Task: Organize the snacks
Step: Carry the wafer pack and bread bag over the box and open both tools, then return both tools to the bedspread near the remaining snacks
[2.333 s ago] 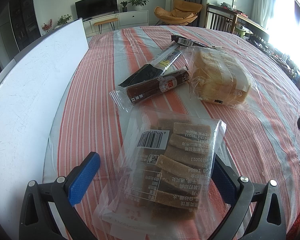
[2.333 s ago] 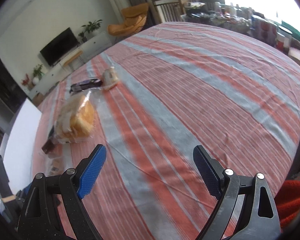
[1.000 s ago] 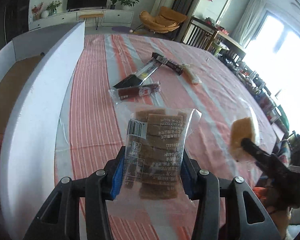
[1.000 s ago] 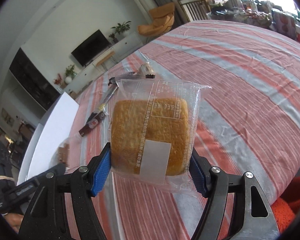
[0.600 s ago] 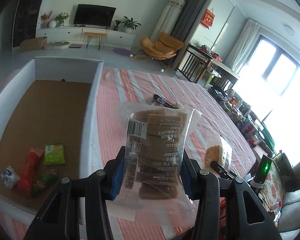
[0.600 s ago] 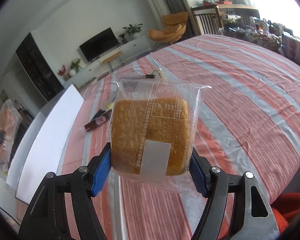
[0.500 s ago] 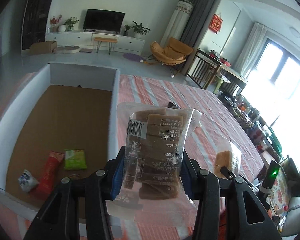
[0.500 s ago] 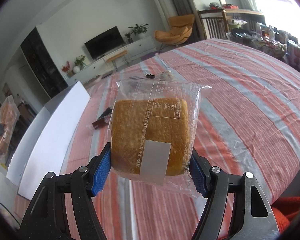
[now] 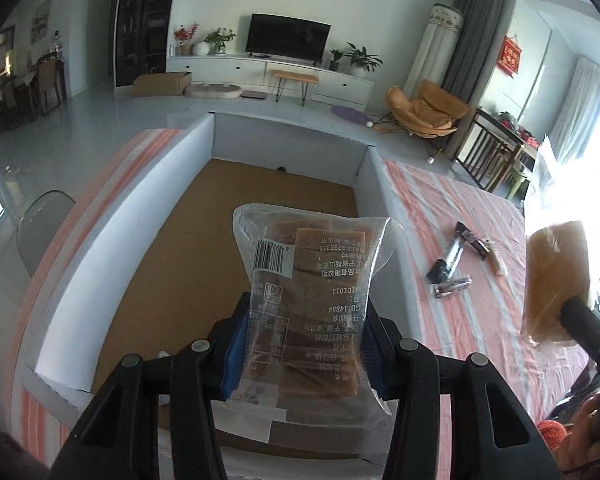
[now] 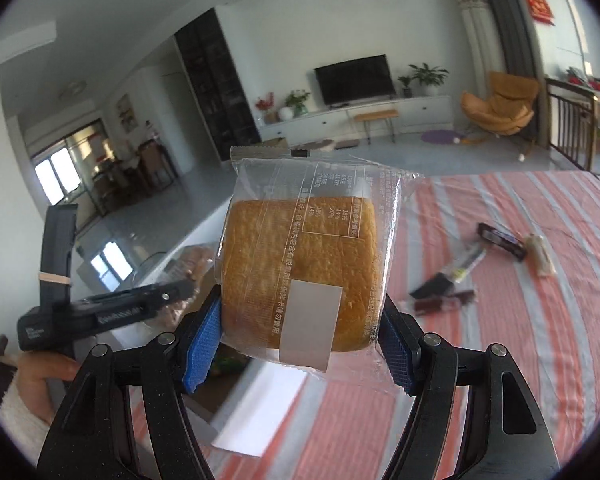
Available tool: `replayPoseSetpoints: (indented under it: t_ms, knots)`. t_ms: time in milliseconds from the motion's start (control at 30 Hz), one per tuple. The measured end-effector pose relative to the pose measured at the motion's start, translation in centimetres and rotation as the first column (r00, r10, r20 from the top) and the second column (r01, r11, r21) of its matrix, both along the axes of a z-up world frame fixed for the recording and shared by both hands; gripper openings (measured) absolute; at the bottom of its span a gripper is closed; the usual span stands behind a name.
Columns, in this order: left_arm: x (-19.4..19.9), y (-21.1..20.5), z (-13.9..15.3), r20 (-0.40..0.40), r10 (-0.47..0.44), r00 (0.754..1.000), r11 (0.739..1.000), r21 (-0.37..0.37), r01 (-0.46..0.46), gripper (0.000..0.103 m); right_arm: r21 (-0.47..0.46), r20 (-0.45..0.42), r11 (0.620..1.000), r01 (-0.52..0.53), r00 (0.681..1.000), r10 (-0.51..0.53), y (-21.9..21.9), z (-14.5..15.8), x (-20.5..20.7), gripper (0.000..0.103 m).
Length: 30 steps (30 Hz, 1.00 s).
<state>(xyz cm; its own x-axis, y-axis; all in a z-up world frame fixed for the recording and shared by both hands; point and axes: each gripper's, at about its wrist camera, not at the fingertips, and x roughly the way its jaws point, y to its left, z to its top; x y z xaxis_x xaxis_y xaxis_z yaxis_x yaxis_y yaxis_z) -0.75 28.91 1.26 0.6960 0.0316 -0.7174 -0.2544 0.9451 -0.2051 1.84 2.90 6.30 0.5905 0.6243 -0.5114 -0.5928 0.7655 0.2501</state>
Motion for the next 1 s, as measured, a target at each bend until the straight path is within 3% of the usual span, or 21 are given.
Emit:
replayPoseSetpoints:
  t_ms: [100,200,267,333,400,600,800,900,1000]
  knots:
    - [-0.2,1.8,-1.0,-0.020,0.078,0.997,0.995,0.065,-0.077,0.049,-0.050,-0.007,0.997,-0.066,0.998,0.065,4.4,-0.7,0.7,0.073]
    - [-0.4,3.4,-2.3,-0.044,0.176,0.983,0.976,0.139,-0.168,0.056,-0.138,-0.123,0.982,-0.128,0.986,0.112,8.1,-3.2,2.6,0.076]
    - [-0.5,4.3,-2.7,-0.044,0.213,0.976,0.967,0.155,-0.204,0.089,-0.182,-0.183,0.972,-0.145,0.977,0.111,9.4,-4.9,3.3,0.082]
    - [-0.8,4.8,-2.8,-0.018,0.240,0.971,0.960,0.155,-0.235,0.100,-0.212,-0.163,0.967,-0.141,0.981,0.107,9.3,-5.6,3.1,0.083]
    - [-0.9,5.2,-2.6,0.007,0.252,0.968,0.955,0.161,-0.250,0.101,-0.217,-0.141,0.966,-0.142,0.984,0.113,8.8,-5.7,2.6,0.085]
    - [-0.5,3.2,-1.6,0.058,0.204,0.977,0.972,0.104,-0.209,0.101,-0.141,-0.031,0.987,-0.076,0.997,0.073,4.6,-3.8,1.8,0.086]
    - [0.8,-2.8,0.1,0.115,0.062,0.991,0.993,0.094,-0.073,0.101,-0.118,-0.015,0.986,0.121,0.992,-0.123,-4.1,-5.5,3.6,0.086]
    - [1.4,-6.5,0.8,0.134,-0.022,0.991,0.995,0.100,0.009,0.101,-0.167,-0.036,0.947,0.275,0.958,-0.285,-9.7,-8.6,5.0,0.086]
    - [1.7,-11.0,1.4,0.133,-0.126,0.983,0.989,0.095,0.114,0.101,-0.249,-0.064,0.868,0.430,0.887,-0.458,-15.2,-11.7,6.4,0.086]
